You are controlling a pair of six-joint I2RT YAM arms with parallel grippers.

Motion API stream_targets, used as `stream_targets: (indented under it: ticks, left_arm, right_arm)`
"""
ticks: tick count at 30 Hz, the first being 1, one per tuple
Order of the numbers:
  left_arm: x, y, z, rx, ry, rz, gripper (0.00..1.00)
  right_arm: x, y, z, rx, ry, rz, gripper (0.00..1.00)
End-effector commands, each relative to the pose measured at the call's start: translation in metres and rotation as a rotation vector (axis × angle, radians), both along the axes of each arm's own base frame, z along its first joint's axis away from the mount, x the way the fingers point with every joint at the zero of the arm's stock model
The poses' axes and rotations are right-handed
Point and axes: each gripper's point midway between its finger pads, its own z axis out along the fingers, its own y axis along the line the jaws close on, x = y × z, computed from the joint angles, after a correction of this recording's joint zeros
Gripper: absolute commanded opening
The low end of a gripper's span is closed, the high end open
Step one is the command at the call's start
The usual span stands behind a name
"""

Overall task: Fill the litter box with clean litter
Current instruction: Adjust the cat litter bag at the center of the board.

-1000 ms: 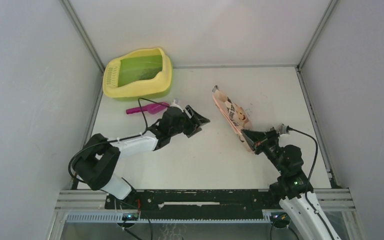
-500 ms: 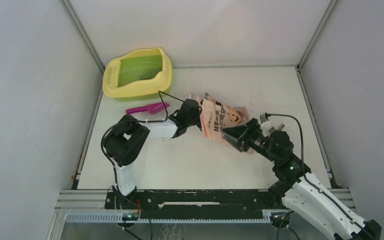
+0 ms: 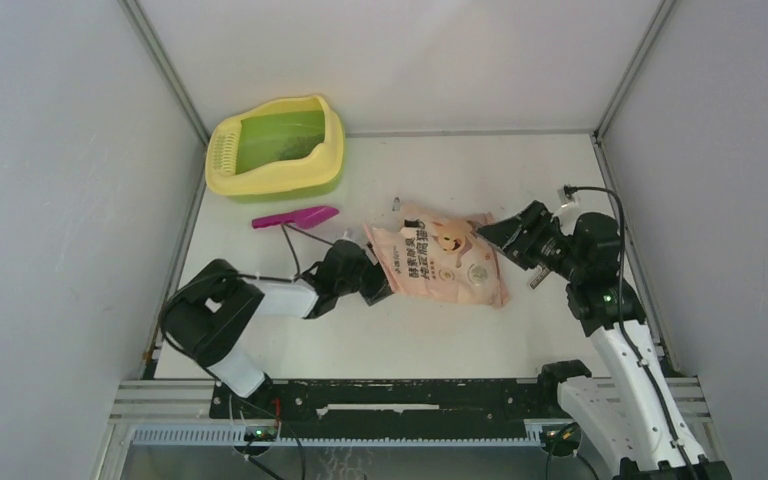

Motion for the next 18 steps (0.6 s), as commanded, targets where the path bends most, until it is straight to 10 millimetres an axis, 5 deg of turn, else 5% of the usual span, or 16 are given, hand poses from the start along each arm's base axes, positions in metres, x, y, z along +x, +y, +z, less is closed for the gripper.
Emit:
stream_targets:
  ticks: [1,11,18]
  left_arm:
    - [-0.014,0.026,0.018,-0.046,-0.026,0.073,0.8]
    - [-0.082,0.058,0.011,-0.075,0.043,0.13,0.77]
    - [-0.095,0.1,0.014,-0.092,0.008,0.264,0.66]
  right_arm:
    - [-0.004,0.004,-0.018,-0.049,0.012,0.071,0.7]
    - [0.002,0.006,-0.043,-0.055,0.058,0.083,0.69]
    - [0.0,0.01,-0.046,-0.045,0.06,0.091,0.69]
